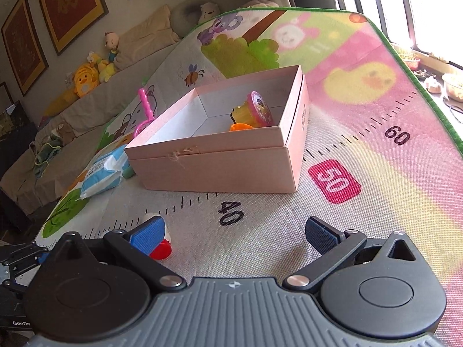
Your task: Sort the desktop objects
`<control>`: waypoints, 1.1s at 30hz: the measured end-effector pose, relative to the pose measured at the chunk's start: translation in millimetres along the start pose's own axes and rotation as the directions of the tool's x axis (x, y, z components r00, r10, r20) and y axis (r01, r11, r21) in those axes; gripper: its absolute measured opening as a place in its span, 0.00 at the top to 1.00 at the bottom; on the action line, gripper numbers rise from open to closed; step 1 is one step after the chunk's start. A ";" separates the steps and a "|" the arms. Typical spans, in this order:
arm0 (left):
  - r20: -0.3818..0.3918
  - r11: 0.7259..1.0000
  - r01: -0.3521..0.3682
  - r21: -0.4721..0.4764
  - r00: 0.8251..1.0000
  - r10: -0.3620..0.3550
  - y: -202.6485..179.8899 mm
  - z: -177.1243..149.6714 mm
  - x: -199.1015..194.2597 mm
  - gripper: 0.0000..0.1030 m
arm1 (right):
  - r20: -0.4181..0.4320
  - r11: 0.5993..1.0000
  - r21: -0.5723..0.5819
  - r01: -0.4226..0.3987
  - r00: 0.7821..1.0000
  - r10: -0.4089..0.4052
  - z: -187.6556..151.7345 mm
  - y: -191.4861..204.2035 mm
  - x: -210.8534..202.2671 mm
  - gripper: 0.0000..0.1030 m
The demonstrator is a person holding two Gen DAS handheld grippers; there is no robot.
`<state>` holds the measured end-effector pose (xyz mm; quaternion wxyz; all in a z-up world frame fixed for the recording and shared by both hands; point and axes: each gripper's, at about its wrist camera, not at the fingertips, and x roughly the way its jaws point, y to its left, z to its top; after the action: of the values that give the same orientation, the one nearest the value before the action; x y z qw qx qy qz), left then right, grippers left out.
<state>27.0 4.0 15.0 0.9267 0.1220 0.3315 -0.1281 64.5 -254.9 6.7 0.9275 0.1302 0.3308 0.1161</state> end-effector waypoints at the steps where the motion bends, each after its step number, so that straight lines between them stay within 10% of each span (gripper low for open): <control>1: 0.004 0.999 -0.043 0.010 0.999 0.043 3.0 1.4 2.2 0.09 | -0.007 1.000 0.007 0.001 1.000 -0.001 0.0 -1.1 0.7 0.00; 9: -0.011 0.953 -0.299 -0.045 0.954 0.298 39.3 11.4 20.3 0.02 | -0.011 0.999 0.039 -0.016 1.000 0.017 0.1 -5.8 1.4 0.00; 15: 0.046 0.985 -0.090 -0.146 0.994 0.098 37.8 13.4 3.3 0.00 | 0.004 0.998 0.058 -0.018 1.000 0.018 -1.1 -6.0 1.0 0.00; 27: -0.007 0.982 -0.048 -0.185 0.999 0.047 27.5 39.5 47.0 0.01 | -0.039 0.990 -0.139 -0.029 0.999 0.024 -5.9 22.9 0.1 0.00; 30: -0.002 0.983 -0.033 -0.183 0.999 0.033 26.4 36.0 44.3 0.16 | -0.022 0.962 -0.270 -0.037 0.999 0.032 -8.6 42.5 -5.7 0.01; 33: 0.001 0.980 -0.019 -0.198 1.000 0.020 27.1 31.6 37.8 0.20 | -0.035 0.928 -0.372 -0.023 0.999 0.011 -8.1 62.1 -3.8 0.23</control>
<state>82.3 13.7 18.1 0.9360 0.0323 0.3398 -0.0856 48.4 -196.5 22.6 0.9288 -0.0471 0.3165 0.1868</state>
